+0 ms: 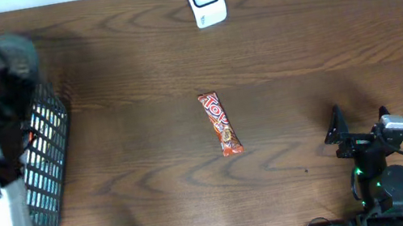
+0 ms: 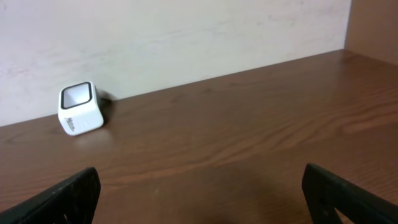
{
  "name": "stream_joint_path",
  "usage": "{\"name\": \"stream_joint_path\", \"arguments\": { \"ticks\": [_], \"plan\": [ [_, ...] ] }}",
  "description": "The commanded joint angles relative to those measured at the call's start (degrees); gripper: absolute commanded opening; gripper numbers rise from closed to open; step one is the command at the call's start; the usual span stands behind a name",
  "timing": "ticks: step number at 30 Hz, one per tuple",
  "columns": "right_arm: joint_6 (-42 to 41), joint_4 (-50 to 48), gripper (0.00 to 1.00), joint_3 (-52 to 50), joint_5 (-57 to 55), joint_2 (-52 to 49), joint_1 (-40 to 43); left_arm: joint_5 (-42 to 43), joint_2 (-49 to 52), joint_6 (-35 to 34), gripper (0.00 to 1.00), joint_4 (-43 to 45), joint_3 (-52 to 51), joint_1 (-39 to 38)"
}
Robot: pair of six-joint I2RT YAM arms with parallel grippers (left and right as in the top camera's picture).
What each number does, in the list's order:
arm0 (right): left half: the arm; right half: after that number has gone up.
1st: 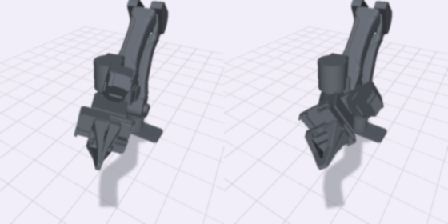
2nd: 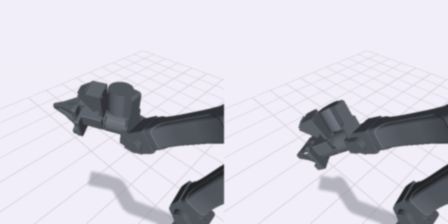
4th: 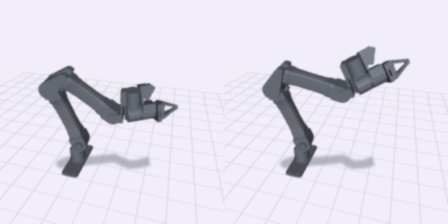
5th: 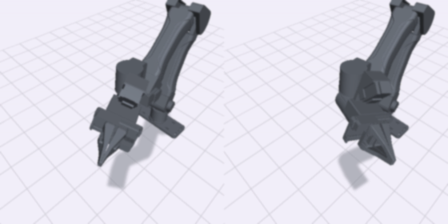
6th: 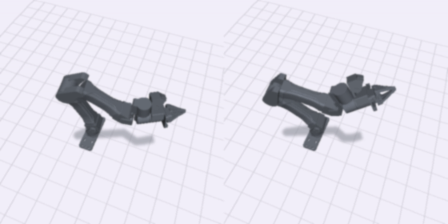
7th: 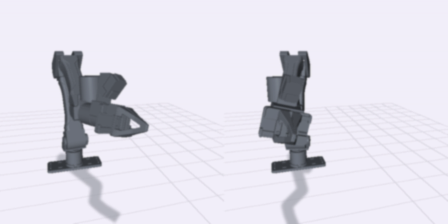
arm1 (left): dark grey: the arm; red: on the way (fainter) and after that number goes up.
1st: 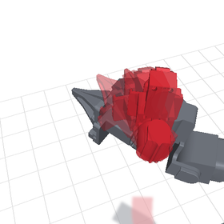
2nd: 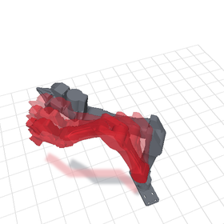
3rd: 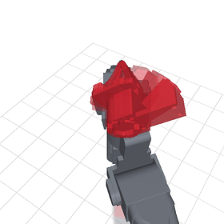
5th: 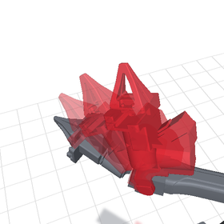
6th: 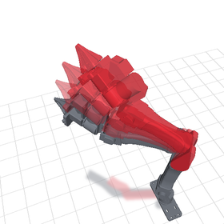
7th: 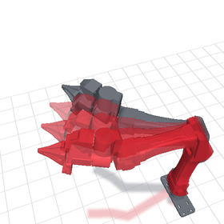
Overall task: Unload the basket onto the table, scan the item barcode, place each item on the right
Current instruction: 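Lift the TOP bar out and place it on the table centre, then reach the left gripper into the basket and grasp the mint-green packet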
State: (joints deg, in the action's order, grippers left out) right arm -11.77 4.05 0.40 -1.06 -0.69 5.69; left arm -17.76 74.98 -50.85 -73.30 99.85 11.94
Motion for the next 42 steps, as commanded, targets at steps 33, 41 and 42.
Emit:
{"name": "stream_joint_path", "arguments": {
  "ticks": [33,41,42],
  "plan": [
    [-0.59,0.22,0.99,-0.09,0.07,0.35,0.26,26.36,11.08,20.22,0.98,33.51,-48.48,34.86],
    [-0.59,0.22,0.99,-0.09,0.09,0.35,0.26,26.36,11.47,20.22,0.98,39.87,-54.73,34.86],
    [-0.59,0.22,0.99,-0.09,0.07,0.35,0.26,26.36,11.58,20.20,0.98,39.85,-55.23,34.86]
  ]
}}
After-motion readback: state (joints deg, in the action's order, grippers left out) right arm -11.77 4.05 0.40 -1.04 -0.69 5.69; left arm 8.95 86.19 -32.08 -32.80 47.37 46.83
